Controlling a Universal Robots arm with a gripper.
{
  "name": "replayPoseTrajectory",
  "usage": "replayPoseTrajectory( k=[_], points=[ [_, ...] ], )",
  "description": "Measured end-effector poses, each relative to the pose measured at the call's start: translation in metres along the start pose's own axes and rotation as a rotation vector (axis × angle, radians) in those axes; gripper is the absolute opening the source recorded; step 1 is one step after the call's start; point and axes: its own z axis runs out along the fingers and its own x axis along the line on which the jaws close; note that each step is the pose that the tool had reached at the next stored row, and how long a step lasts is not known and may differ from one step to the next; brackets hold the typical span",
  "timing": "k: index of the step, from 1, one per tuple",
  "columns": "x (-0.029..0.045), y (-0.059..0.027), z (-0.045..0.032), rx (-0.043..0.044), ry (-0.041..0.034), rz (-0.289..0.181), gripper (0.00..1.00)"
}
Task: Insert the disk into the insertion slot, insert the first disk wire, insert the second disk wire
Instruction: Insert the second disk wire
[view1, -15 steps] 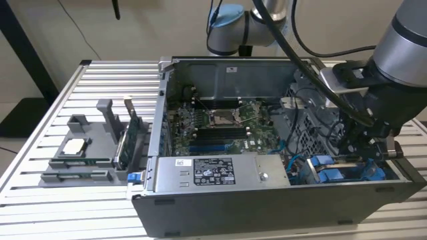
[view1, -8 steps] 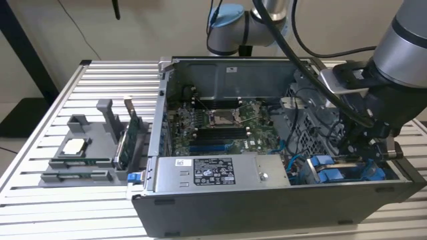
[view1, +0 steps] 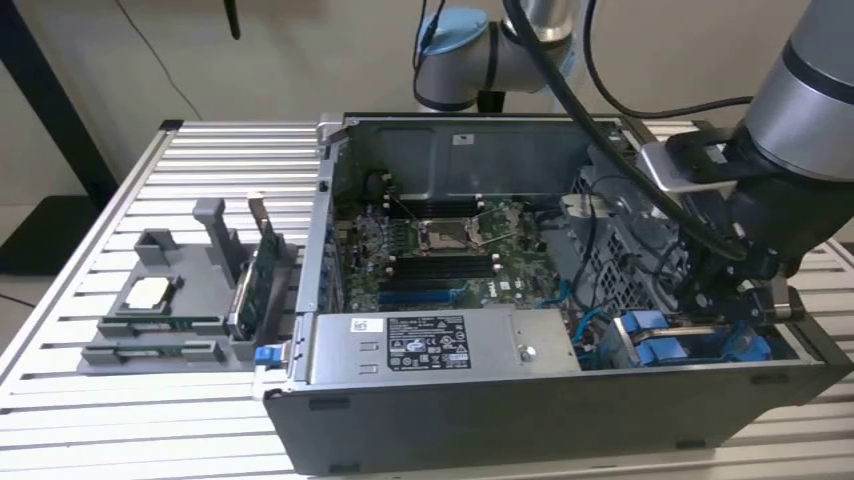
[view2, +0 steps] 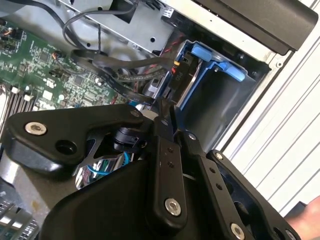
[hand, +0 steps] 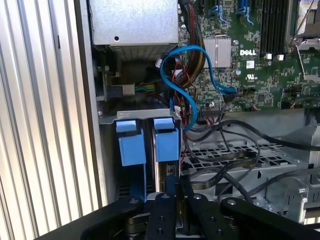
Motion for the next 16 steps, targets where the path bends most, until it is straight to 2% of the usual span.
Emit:
replayPoseTrajectory(
  k=[5, 16],
  points=[
    [0.0005, -0.0001, 0.0048, 0.0002, 0.0004, 0.0, 0.16],
    [0.0002, -0.005, 0.0068, -0.0006, 0.0003, -0.007, 0.16]
  ],
)
